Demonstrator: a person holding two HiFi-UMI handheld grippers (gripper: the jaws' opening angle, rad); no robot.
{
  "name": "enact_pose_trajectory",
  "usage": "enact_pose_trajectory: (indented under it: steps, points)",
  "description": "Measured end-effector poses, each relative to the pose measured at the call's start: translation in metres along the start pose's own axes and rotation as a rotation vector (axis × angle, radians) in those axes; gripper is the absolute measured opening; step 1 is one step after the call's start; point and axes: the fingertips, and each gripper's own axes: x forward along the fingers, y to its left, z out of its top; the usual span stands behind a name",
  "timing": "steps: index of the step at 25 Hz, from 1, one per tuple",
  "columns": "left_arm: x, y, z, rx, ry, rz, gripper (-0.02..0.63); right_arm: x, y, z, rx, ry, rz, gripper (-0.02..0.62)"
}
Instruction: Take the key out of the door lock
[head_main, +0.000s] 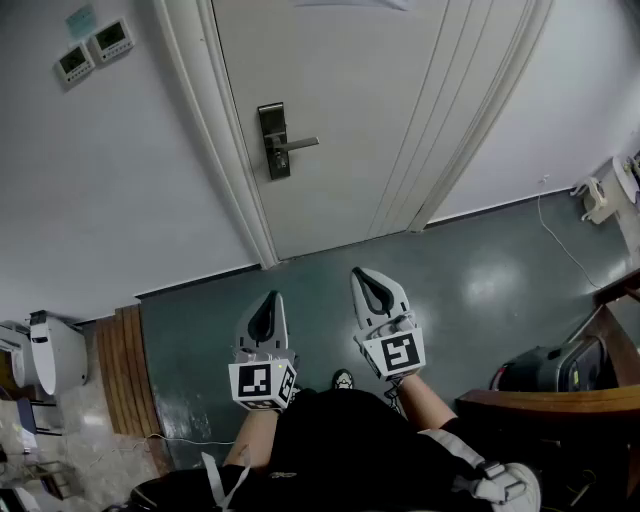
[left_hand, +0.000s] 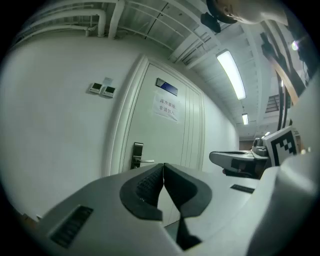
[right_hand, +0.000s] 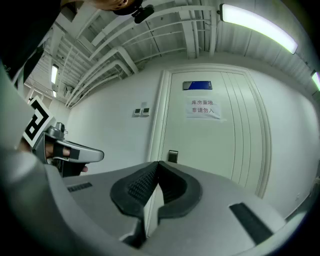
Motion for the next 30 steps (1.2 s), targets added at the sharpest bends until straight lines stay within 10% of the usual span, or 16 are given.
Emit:
enact_pose_trajectory:
  steps: [9, 21, 30]
  points:
    - [-0.007, 0.002, -0.009, -0.006, 0.022, -0.012, 0.023, 0.007, 0.024, -0.009, 0.026, 0.001, 0.049, 0.009]
    - [-0.023, 0.034, -0.031, -0.045, 0.067, 0.026, 0.023, 0.02, 0.05, -0.041, 0.554, 0.0, 0.184, 0.177]
    - [-0.039, 0.059, -0.038, -0.065, 0.081, 0.015, 0.023, 0.032, 0.077, -0.057, 0.54, 0.051, 0.153, 0.241]
